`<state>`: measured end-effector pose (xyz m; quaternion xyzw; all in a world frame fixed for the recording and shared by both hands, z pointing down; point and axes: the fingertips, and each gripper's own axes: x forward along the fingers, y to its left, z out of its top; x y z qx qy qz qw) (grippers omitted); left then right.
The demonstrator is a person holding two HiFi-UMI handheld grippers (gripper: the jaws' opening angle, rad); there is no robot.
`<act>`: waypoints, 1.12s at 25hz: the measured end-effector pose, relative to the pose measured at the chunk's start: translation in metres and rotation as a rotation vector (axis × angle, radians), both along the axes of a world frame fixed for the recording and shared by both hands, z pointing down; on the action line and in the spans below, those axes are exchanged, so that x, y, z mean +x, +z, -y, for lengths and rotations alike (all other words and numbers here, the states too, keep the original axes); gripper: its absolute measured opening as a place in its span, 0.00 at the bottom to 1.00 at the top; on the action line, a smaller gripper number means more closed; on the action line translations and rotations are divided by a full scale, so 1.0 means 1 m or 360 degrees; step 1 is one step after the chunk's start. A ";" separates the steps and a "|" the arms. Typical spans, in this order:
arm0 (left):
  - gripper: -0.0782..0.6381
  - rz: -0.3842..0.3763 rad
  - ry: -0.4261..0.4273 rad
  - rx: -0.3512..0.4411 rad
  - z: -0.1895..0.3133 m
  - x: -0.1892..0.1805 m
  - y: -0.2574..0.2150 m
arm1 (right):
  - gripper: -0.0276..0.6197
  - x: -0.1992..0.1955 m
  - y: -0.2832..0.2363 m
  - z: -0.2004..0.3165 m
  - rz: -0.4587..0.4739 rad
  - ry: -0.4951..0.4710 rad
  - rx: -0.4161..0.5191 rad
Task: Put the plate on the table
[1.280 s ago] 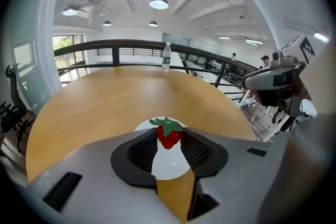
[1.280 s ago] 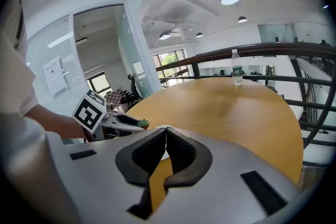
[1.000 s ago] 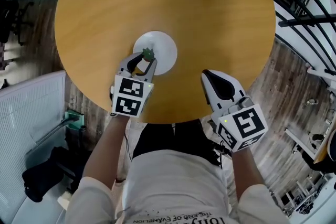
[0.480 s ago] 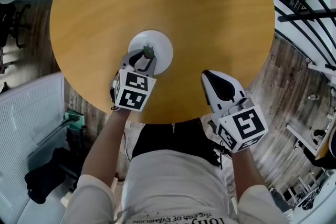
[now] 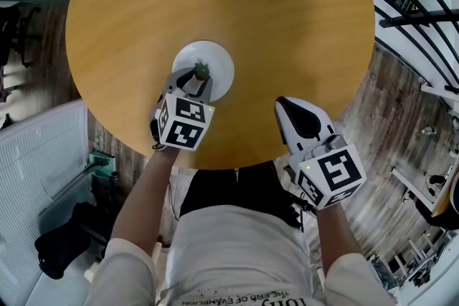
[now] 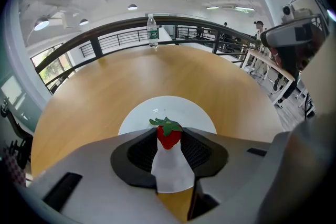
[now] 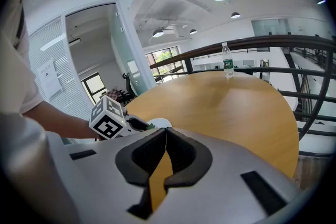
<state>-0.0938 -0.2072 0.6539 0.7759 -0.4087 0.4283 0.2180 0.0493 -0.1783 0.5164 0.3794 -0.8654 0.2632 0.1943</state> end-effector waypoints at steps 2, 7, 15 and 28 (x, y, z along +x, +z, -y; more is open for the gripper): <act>0.32 0.0017 0.0006 0.0000 0.001 0.001 0.002 | 0.08 0.002 0.001 0.000 -0.0007 0.0007 -0.0010; 0.32 0.0027 0.0014 0.0001 -0.001 0.001 0.006 | 0.08 0.003 0.003 -0.003 -0.0002 0.0005 -0.0012; 0.33 0.0029 0.0008 0.0012 0.000 0.000 0.008 | 0.08 0.005 0.001 -0.002 0.0000 0.0012 -0.0009; 0.40 0.0039 0.0013 0.0021 0.000 -0.003 0.000 | 0.08 0.007 -0.008 -0.001 0.0004 0.0008 0.0015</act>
